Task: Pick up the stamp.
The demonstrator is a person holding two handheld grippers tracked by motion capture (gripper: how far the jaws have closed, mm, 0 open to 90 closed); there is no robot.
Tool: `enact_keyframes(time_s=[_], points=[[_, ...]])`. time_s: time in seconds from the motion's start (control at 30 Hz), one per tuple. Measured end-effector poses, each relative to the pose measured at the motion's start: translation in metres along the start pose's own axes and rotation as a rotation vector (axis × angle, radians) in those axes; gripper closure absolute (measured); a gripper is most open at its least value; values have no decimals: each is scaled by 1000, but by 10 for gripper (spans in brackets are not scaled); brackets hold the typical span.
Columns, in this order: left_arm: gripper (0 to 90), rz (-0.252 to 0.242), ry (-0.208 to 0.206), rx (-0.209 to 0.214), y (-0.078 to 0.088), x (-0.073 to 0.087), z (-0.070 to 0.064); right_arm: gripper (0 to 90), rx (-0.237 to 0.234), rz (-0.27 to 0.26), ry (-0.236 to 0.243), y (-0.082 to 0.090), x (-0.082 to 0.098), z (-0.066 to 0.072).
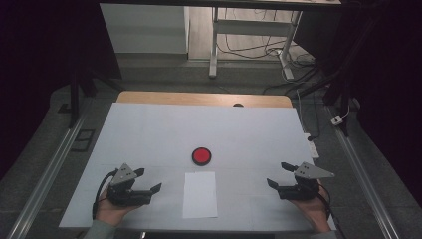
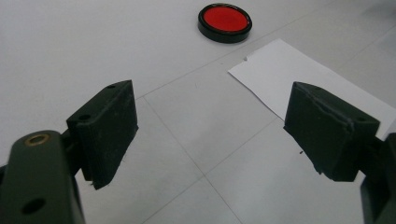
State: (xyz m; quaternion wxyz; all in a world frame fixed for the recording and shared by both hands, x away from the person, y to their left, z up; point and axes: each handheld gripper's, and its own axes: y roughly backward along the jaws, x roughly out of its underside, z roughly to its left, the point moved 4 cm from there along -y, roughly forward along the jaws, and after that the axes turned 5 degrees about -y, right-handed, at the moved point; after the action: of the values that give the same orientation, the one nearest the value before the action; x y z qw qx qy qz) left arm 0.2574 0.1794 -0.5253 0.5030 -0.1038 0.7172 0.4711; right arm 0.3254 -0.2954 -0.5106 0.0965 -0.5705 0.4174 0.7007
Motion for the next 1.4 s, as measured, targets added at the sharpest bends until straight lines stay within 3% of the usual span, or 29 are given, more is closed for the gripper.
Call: enact_keyframes(time_s=[0.47, 0.73, 1.17, 1.4], points=[[175, -27, 1, 7, 5, 0, 2, 220, 7, -16, -5, 0, 1, 3], [177, -22, -12, 8, 5, -1, 2, 236, 6, -12, 19, -2, -1, 7], [190, -17, -35, -15, 10, -8, 12, 254, 4, -14, 11, -1, 1, 11], [189, -11, -20, -12, 13, -15, 20, 260, 9, -19, 3, -3, 1, 11]])
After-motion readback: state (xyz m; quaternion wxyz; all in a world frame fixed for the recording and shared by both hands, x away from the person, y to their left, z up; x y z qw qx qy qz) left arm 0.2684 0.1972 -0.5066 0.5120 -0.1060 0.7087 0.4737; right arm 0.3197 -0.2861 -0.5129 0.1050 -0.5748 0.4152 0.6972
